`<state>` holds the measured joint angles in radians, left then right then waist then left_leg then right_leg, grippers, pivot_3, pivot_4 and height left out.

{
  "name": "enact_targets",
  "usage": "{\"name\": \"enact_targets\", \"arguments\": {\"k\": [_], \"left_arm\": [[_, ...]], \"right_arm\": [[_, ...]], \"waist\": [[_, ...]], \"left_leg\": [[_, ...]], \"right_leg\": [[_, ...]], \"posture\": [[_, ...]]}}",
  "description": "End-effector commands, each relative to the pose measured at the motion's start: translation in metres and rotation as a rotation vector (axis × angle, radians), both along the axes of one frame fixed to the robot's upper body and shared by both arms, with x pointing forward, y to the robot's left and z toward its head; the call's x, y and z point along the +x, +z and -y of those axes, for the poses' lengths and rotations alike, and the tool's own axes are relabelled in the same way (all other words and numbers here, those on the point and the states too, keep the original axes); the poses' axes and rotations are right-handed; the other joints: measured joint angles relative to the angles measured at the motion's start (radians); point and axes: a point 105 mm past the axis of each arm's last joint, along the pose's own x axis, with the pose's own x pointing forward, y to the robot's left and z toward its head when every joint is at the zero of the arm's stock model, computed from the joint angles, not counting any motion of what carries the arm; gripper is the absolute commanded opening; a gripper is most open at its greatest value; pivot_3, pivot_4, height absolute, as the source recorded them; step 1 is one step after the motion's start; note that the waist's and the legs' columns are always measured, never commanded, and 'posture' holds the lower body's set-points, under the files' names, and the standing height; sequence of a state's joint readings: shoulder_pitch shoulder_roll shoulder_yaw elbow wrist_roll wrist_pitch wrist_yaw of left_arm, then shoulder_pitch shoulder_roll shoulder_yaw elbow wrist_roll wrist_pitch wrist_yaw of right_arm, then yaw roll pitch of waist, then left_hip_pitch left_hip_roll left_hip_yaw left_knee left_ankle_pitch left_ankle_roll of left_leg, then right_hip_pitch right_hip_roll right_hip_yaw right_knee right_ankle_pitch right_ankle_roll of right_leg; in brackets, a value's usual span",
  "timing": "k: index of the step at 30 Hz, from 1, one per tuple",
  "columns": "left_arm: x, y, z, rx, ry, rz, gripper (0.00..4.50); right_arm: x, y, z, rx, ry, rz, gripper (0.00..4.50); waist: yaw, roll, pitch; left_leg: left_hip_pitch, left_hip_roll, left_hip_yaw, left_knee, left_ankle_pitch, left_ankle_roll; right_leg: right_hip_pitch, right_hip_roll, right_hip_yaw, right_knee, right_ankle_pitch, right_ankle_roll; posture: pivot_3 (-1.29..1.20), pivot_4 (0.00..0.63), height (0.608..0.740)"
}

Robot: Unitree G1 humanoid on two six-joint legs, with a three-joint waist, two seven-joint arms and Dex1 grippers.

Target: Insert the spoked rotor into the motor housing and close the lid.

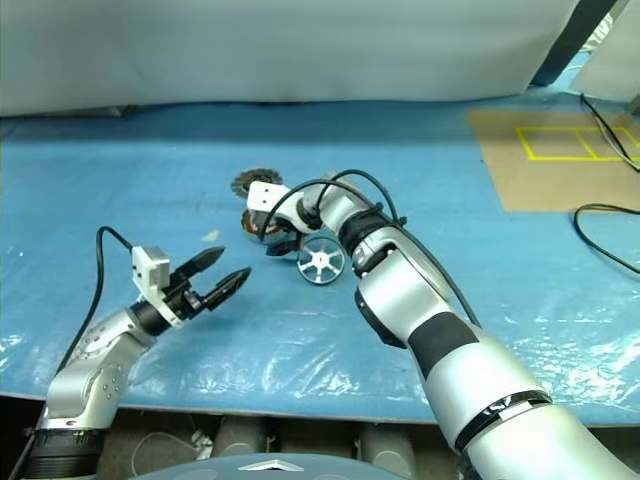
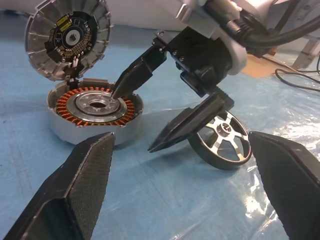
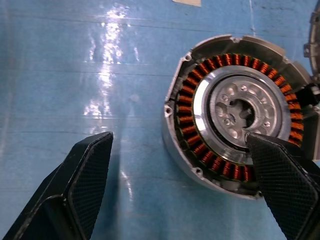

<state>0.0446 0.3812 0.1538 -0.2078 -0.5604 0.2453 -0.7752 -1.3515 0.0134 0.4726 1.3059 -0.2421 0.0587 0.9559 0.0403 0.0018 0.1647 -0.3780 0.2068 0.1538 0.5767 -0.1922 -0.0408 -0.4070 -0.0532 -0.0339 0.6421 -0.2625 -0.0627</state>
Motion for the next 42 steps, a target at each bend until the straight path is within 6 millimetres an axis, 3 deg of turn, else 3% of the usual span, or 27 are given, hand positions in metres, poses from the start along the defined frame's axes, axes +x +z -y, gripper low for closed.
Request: {"name": "enact_targets", "arguments": {"k": [1, 7, 26, 29, 35, 42], "left_arm": [[-0.003, 0.011, 0.001, 0.006, 0.009, 0.053, 4.50], [-0.002, 0.010, 0.000, 0.002, 0.027, 0.055, 4.50], [-0.009, 0.000, 0.010, -0.020, 0.037, 0.037, 4.50], [-0.007, 0.000, 0.011, -0.022, 0.041, 0.038, 4.50], [-0.006, 0.000, 0.016, -0.033, 0.038, 0.038, 4.50], [-0.004, 0.000, 0.018, -0.048, 0.039, 0.039, 4.50]], "right_arm": [[0.004, 0.020, -0.014, 0.031, 0.018, 0.095, 4.48], [0.002, 0.029, -0.024, 0.061, 0.023, 0.101, 4.48], [-0.004, -0.012, -0.023, -0.033, -0.020, 0.080, 4.48], [-0.006, -0.015, -0.025, -0.046, -0.001, 0.082, 3.90], [-0.004, -0.017, -0.018, -0.134, 0.038, 0.134, 1.93], [-0.004, 0.003, -0.021, -0.113, 0.049, 0.102, 1.92]], "waist": [[0.000, 0.000, 0.000], [0.000, 0.000, 0.000], [0.001, 0.000, 0.000], [0.000, 0.000, 0.000], [0.000, 0.000, 0.000], [0.000, 0.001, 0.000]], "left_leg": [[0.000, 0.000, 0.000, 0.000, 0.000, 0.000], [0.000, 0.000, 0.001, 0.000, 0.000, 0.001], [0.000, 0.000, 0.003, 0.000, -0.001, -0.001], [0.000, 0.000, 0.003, 0.000, -0.001, -0.001], [0.001, 0.000, 0.004, 0.000, -0.001, -0.001], [0.002, 0.000, 0.005, 0.000, -0.001, -0.001]], "right_leg": [[0.000, 0.000, 0.000, 0.000, 0.000, 0.000], [0.000, 0.000, 0.001, 0.000, 0.000, 0.000], [0.000, 0.000, 0.001, 0.000, 0.000, 0.000], [0.000, 0.000, 0.001, 0.000, 0.000, 0.000], [0.000, 0.000, 0.001, 0.000, 0.000, 0.000], [0.000, 0.000, 0.003, 0.000, 0.000, 0.000]], "posture": [[0.00, 0.150, 0.740], [0.00, 0.150, 0.740], [0.00, 0.150, 0.740], [0.00, 0.150, 0.740], [0.00, 0.150, 0.740], [0.00, 0.150, 0.740]]}}
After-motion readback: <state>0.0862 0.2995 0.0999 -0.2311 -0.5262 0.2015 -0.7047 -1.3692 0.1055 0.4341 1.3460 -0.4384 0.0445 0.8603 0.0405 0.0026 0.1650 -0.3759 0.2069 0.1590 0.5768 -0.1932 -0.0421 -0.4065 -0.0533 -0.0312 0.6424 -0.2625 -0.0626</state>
